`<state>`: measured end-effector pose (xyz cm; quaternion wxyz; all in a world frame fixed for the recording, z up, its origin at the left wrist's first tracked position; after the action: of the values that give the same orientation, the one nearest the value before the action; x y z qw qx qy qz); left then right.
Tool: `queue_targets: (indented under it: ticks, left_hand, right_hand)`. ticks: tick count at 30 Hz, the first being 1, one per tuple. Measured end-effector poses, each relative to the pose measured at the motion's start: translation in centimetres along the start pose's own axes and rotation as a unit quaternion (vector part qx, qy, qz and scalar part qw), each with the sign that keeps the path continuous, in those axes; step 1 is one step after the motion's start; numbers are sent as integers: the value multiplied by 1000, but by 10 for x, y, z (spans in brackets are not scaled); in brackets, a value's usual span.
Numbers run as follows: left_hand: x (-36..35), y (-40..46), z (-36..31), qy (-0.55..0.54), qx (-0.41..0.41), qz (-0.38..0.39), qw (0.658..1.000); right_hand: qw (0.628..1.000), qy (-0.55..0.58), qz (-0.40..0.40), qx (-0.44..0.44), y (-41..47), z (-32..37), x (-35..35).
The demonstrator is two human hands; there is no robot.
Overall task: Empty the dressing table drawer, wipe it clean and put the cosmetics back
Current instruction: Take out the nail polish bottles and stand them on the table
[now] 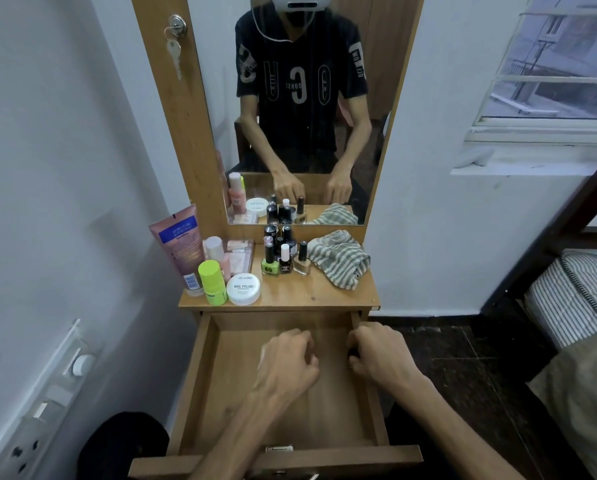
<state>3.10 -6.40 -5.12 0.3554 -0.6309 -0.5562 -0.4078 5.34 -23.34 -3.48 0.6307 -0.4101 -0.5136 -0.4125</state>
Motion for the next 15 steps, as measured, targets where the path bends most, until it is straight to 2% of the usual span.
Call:
queue_targets:
  ticks: [5, 10, 15]
  left_hand:
    - [0, -7, 16, -17, 27, -23, 999]
    - [2, -14, 29, -37, 47, -38, 998]
    - [6, -21, 42, -42, 50, -35, 997]
  right_hand:
    - [996, 81, -49, -5, 4, 11, 27]
    - [974, 198, -104, 32, 36, 43, 80]
    - [971, 179, -153, 48, 78, 71, 107]
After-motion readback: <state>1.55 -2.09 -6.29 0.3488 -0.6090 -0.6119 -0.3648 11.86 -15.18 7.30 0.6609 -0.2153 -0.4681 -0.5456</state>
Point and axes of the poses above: each hand's wrist, its own y-axis towards the middle knuckle, its own x-axis out of the back of the hand, z = x × y, the point moved 5 cm from there along y, towards the middle knuckle, and after that the axes turned 4 degrees about z, right-handed, at the moved point
